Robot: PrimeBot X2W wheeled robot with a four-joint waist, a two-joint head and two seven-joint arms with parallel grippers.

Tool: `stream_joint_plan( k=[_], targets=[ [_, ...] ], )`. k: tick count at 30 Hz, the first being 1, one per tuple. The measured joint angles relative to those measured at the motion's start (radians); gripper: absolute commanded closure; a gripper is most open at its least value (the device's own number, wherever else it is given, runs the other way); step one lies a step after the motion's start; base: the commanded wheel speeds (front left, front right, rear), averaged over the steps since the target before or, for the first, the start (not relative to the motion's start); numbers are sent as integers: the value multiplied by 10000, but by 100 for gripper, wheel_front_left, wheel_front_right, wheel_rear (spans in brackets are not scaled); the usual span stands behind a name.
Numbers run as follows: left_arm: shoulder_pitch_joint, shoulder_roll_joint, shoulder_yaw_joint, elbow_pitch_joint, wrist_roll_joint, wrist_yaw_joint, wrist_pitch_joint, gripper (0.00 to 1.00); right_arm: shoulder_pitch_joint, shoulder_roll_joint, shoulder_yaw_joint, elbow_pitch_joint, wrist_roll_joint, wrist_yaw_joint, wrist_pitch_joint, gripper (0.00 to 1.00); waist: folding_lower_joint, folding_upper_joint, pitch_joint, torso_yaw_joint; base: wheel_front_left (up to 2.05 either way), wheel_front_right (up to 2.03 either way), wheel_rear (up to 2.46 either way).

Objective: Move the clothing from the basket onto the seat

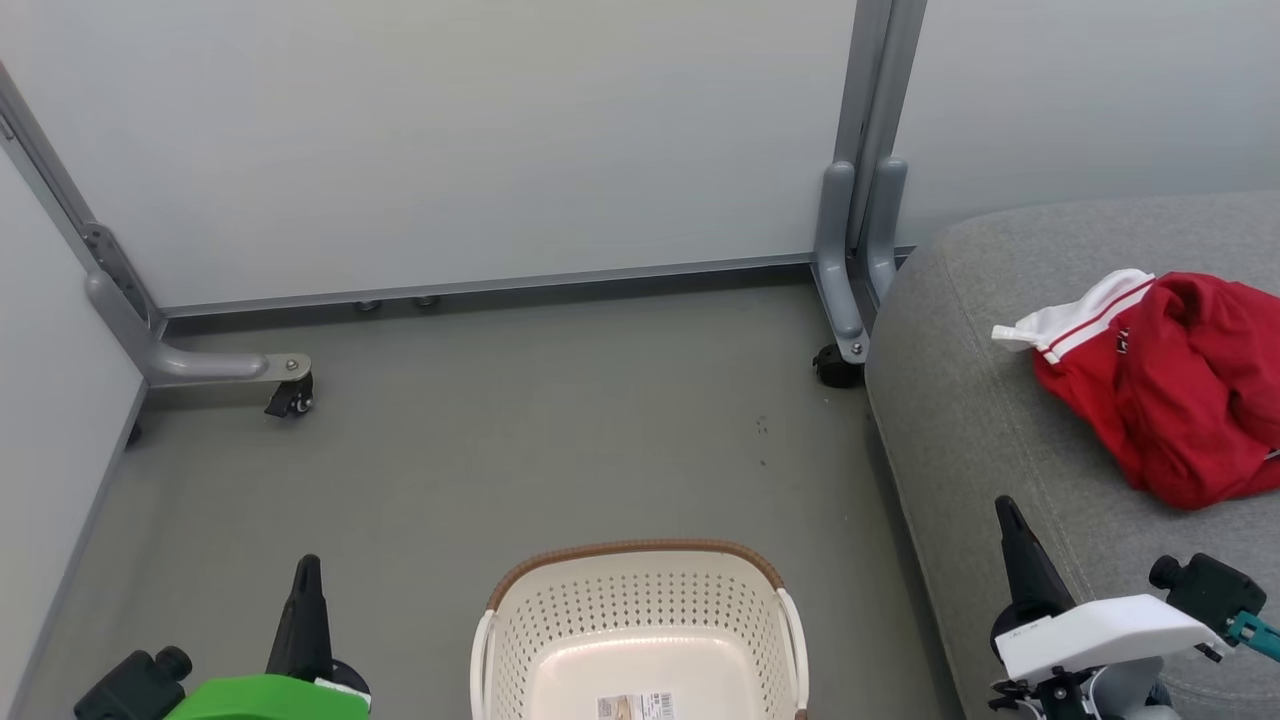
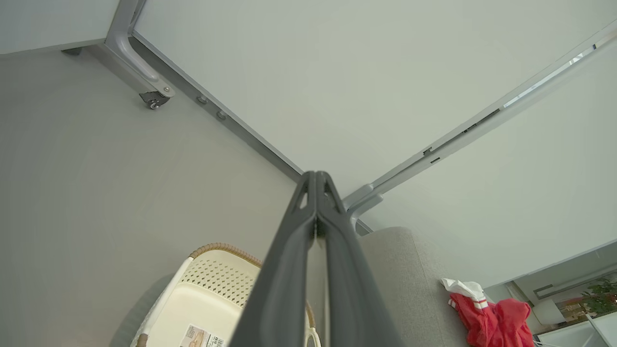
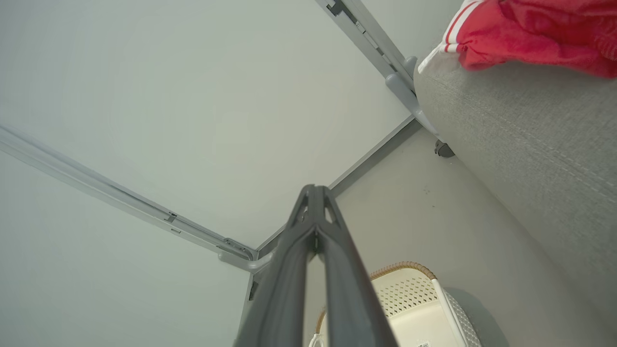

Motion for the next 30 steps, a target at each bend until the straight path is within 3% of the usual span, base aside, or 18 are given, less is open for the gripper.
stream_joint_plan(
  k=[30],
  targets=[
    [-778, 23, 495, 341, -3246, -305, 832, 100, -593, 23, -573, 240, 3323, -8, 855, 100, 0, 0, 320, 15, 0, 0, 0]
  ],
)
